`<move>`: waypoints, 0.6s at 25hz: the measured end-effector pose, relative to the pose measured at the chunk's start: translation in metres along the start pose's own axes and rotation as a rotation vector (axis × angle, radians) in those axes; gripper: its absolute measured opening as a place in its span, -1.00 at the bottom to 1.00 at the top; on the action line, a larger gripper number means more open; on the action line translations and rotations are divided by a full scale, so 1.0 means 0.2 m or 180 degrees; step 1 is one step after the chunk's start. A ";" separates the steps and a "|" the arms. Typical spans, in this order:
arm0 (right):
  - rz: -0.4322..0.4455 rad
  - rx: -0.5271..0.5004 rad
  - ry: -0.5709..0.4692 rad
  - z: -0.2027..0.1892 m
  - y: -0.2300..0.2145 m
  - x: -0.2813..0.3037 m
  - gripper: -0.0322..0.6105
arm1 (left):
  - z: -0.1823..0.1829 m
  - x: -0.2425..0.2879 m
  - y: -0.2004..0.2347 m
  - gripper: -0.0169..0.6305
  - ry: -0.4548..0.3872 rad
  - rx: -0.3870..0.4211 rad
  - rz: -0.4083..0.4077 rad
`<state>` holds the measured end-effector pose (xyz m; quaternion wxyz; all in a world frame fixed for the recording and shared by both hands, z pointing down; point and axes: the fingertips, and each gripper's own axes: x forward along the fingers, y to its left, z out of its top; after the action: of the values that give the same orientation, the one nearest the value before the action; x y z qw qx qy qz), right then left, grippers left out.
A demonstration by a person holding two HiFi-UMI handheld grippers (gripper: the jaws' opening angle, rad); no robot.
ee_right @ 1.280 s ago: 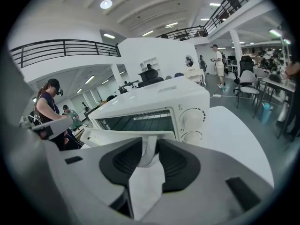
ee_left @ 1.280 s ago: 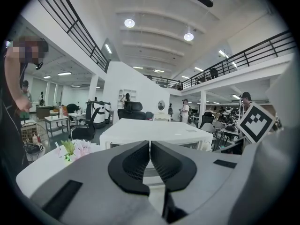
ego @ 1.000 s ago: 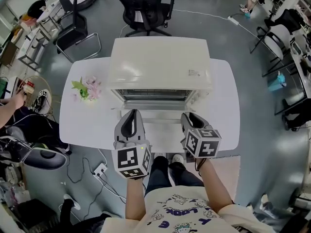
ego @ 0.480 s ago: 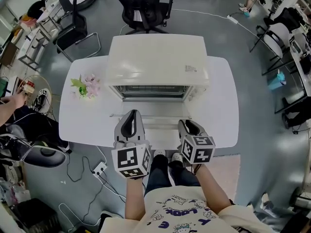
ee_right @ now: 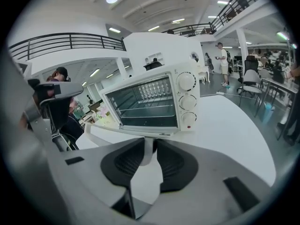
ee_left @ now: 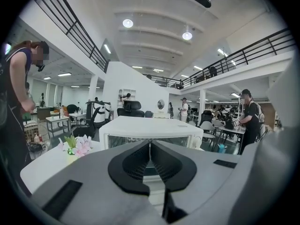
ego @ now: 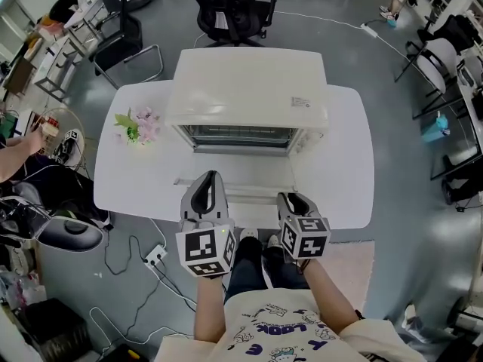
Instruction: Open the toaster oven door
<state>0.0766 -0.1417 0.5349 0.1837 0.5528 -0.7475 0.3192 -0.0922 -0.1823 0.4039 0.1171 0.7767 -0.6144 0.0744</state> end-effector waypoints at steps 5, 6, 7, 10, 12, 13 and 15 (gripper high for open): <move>0.0059 -0.0024 -0.0032 -0.04 0.01 0.00 -0.65 | -0.03 -0.04 0.00 -0.91 0.0014 -0.0024 0.0046; 0.0068 -0.0034 -0.0040 -0.05 0.01 0.00 -0.65 | -0.04 -0.05 0.00 -0.91 0.0016 -0.0027 0.0056; 0.0076 -0.0043 -0.0047 -0.05 0.01 0.00 -0.65 | -0.04 -0.05 -0.01 -0.91 0.0018 -0.0029 0.0065; 0.0095 -0.0077 -0.0046 -0.07 0.01 0.00 -0.65 | -0.05 -0.07 -0.02 -0.91 0.0015 -0.0038 0.0099; 0.0108 -0.0104 -0.0023 -0.10 0.00 0.00 -0.65 | -0.06 -0.08 -0.03 -0.91 0.0011 -0.0047 0.0133; 0.0119 -0.0118 -0.0010 -0.11 0.00 0.00 -0.65 | -0.06 -0.09 -0.04 -0.91 0.0011 -0.0053 0.0154; 0.0147 -0.0145 0.0013 -0.14 -0.01 -0.01 -0.65 | -0.07 -0.11 -0.06 -0.91 0.0018 -0.0071 0.0198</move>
<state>0.0762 -0.1224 0.5545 0.1904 0.5305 -0.7668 0.3073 -0.0857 -0.1550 0.4113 0.1251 0.7556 -0.6388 0.0735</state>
